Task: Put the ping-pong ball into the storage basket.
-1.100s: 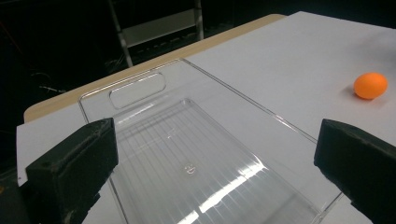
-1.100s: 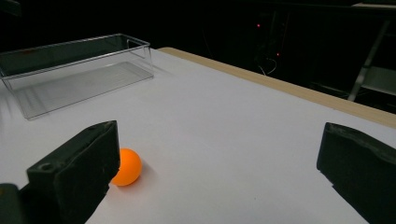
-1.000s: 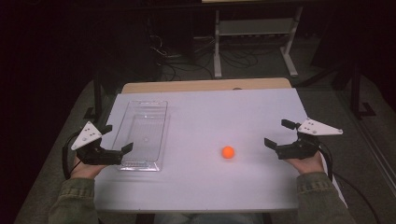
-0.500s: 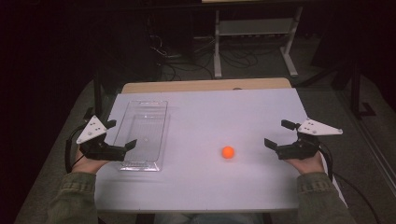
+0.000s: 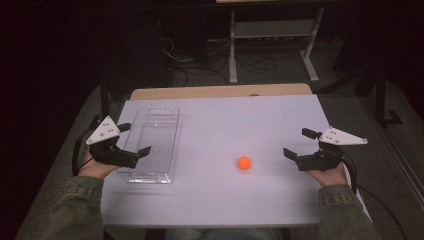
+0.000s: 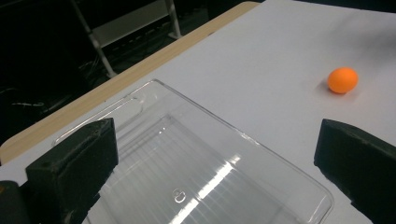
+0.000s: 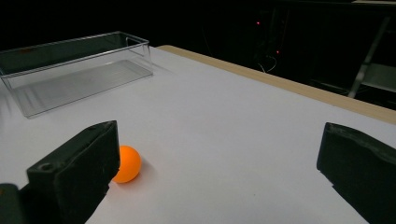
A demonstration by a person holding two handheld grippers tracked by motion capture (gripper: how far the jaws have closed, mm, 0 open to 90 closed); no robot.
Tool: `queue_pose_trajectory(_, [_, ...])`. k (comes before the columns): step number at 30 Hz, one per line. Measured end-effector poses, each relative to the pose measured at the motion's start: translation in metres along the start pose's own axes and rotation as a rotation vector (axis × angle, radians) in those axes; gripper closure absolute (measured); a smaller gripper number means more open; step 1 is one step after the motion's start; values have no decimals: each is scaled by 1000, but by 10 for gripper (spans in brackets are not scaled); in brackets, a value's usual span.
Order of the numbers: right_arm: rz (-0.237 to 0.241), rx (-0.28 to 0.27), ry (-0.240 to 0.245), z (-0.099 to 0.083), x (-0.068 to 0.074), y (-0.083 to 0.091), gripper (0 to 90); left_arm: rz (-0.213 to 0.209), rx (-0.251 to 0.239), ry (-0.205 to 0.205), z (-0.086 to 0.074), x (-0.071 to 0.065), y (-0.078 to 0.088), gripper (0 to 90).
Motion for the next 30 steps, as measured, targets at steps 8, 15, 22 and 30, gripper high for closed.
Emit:
queue_pose_trajectory(8, [-2,0,0,0,0,1,0,-21,19,-17,9,-1,-11,0])
queue_pose_trajectory(15, [4,3,0,-1,0,0,0,-47,56,-34,16,-3,-18,0])
queue_pose_trajectory(22, [6,4,-2,-1,0,1,0,-68,85,-71,26,-7,-25,0])
queue_pose_trajectory(30, [3,-1,0,-1,0,3,0,-102,115,-102,34,-14,-32,0])
Point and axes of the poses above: each handheld gripper's, and its own axes: y roughly backward along the jaws, z roughly out of its top, x roughly to its left, the point moved 5 cm from there along -y, roughly forward along the jaws, and after that the axes turned 1 degree about -z, right-handed, at the moved point
